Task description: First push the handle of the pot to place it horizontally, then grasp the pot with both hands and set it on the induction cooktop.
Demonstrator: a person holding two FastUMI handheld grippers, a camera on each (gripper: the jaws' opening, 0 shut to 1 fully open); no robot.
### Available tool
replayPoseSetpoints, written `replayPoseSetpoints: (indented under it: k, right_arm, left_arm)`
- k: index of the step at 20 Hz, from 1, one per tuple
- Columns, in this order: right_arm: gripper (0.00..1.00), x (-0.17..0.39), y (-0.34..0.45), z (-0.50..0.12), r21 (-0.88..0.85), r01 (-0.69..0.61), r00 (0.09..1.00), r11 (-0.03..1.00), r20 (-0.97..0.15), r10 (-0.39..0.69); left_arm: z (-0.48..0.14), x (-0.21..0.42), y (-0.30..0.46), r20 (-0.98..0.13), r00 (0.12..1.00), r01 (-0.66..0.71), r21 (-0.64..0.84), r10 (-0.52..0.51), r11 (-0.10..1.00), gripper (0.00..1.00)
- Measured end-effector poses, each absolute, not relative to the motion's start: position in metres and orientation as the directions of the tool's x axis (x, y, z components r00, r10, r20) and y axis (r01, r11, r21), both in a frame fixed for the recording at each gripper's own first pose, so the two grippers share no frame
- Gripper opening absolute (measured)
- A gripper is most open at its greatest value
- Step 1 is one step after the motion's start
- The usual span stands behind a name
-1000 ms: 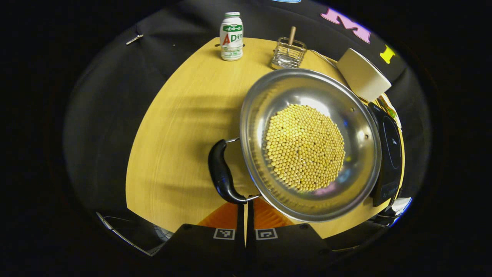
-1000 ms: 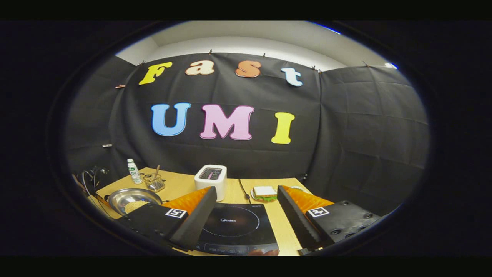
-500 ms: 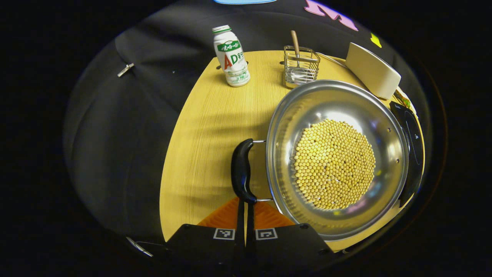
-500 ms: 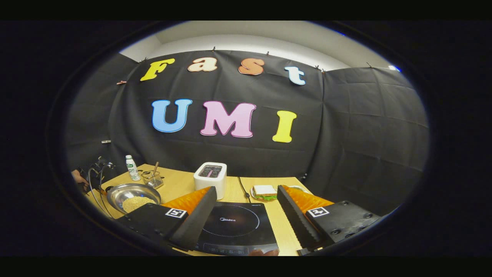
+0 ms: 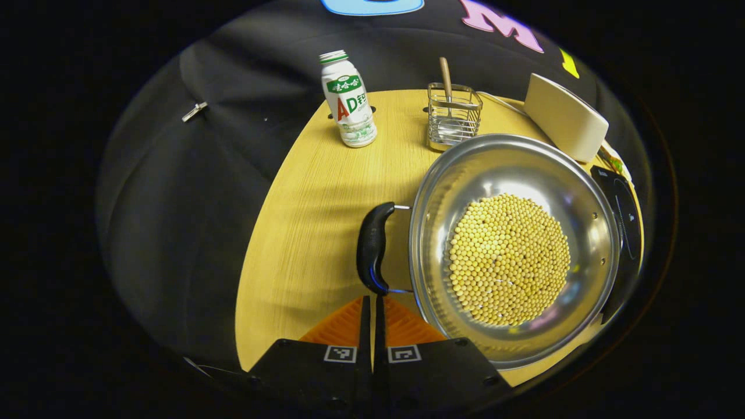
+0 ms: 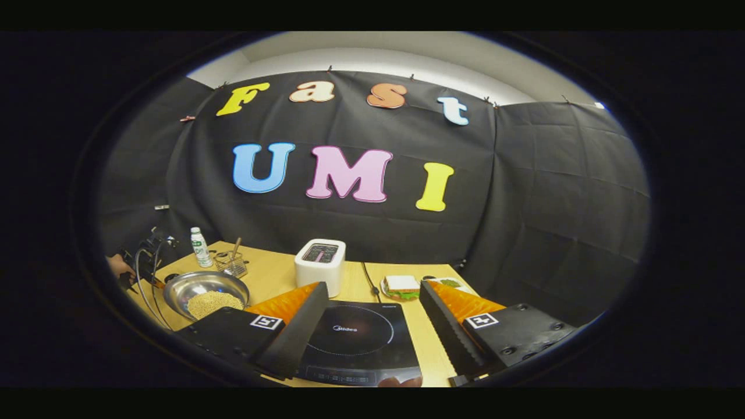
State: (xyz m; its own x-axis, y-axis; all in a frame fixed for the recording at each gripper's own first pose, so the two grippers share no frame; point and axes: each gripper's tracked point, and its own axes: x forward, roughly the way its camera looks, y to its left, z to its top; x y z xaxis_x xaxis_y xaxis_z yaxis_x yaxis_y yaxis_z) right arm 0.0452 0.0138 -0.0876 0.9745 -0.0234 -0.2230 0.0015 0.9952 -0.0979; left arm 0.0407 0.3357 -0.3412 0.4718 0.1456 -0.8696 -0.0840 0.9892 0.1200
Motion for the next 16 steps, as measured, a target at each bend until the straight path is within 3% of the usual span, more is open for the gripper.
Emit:
replayPoseSetpoints:
  k: [3, 10, 11, 12, 14, 15, 16]
  right_arm:
    - [0.98, 0.051, 0.026, -0.099, -0.064, -0.032, 0.965, 0.997, -0.261, 0.014]
    - [0.98, 0.064, 0.102, -0.139, 0.059, -0.181, 0.9, 0.982, -0.393, 0.189]
    - [0.98, 0.067, 0.112, -0.143, 0.071, -0.194, 0.89, 0.978, -0.407, 0.206]
    - [0.98, 0.071, 0.124, -0.149, 0.08, -0.209, 0.88, 0.975, -0.419, 0.223]
    - [0.98, 0.077, 0.147, -0.161, 0.101, -0.236, 0.856, 0.967, -0.449, 0.256]
    - [0.98, 0.079, 0.158, -0.169, 0.115, -0.245, 0.842, 0.963, -0.466, 0.27]
    - [0.98, 0.08, 0.168, -0.177, 0.129, -0.252, 0.827, 0.959, -0.485, 0.283]
  left_arm:
    - [-0.344, 0.016, 0.333, -0.868, 0.483, -0.113, 0.073, 0.119, 0.991, 0.05]
    - [-0.276, 0.018, 0.342, -0.697, 0.702, -0.144, 0.061, 0.145, 0.988, 0.05]
    - [-0.262, 0.024, 0.342, -0.668, 0.731, -0.131, 0.059, 0.136, 0.99, 0.1]
    - [-0.251, 0.029, 0.337, -0.646, 0.753, -0.118, 0.052, 0.123, 0.992, 0.25]
    - [-0.236, 0.039, 0.333, -0.62, 0.779, -0.089, 0.028, 0.087, 0.996, 0.47]
    - [-0.237, 0.042, 0.331, -0.618, 0.783, -0.076, 0.021, 0.072, 0.997, 0.51]
    - [-0.24, 0.045, 0.329, -0.624, 0.779, -0.063, 0.021, 0.062, 0.998, 0.66]
